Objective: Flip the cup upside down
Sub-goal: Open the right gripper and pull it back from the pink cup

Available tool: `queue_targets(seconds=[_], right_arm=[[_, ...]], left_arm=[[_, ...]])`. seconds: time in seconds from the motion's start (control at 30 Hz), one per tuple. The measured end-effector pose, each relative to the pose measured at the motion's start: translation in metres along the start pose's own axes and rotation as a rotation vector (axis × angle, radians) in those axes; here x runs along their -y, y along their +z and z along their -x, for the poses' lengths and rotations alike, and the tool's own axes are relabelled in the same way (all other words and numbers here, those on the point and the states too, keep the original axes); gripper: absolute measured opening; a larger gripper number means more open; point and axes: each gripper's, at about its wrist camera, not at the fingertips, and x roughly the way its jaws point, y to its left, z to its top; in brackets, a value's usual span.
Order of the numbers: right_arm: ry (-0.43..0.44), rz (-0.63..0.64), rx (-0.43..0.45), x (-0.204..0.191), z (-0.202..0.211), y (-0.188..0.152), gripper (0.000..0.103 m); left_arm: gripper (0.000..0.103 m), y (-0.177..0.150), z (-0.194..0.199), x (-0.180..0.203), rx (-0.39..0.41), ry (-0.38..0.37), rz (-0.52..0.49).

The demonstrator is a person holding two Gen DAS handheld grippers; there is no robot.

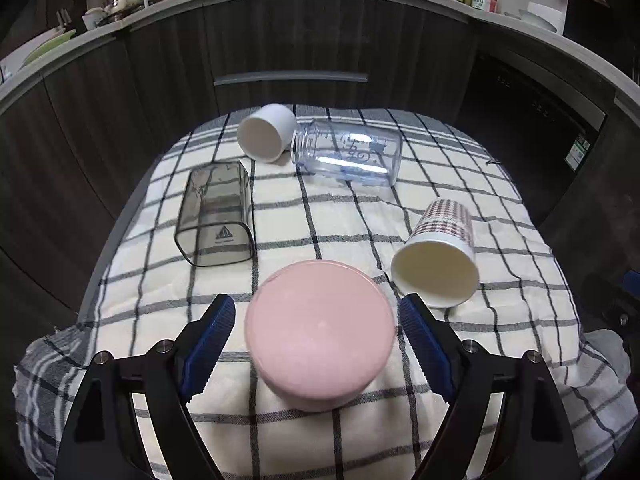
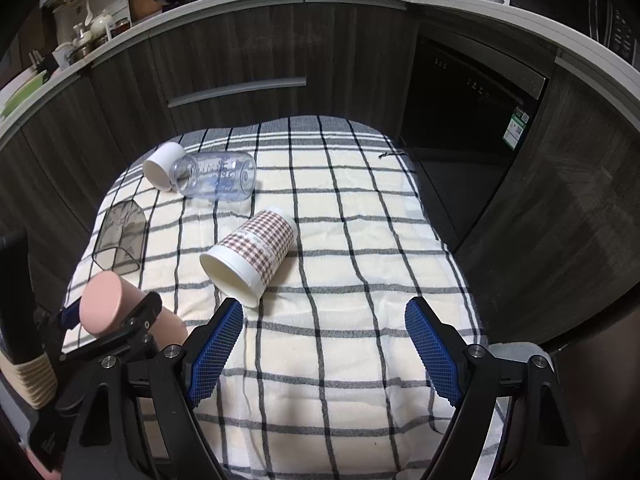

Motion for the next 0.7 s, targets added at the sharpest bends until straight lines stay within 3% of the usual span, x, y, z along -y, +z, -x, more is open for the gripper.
queue_targets(seconds=[0.4, 0.7], right_arm=[[0.055, -0.013, 0.086, -0.012, 0.032, 0.008, 0.083], [0.105, 0.01, 0.116, -0.028, 0.048, 0.01, 0.083]], left_arm=[[0.087, 0.012, 0.06, -0.023, 0.082, 0.022, 0.021], [0.087, 0.013, 0.09, -0.038, 0.071, 0.047, 0.041]])
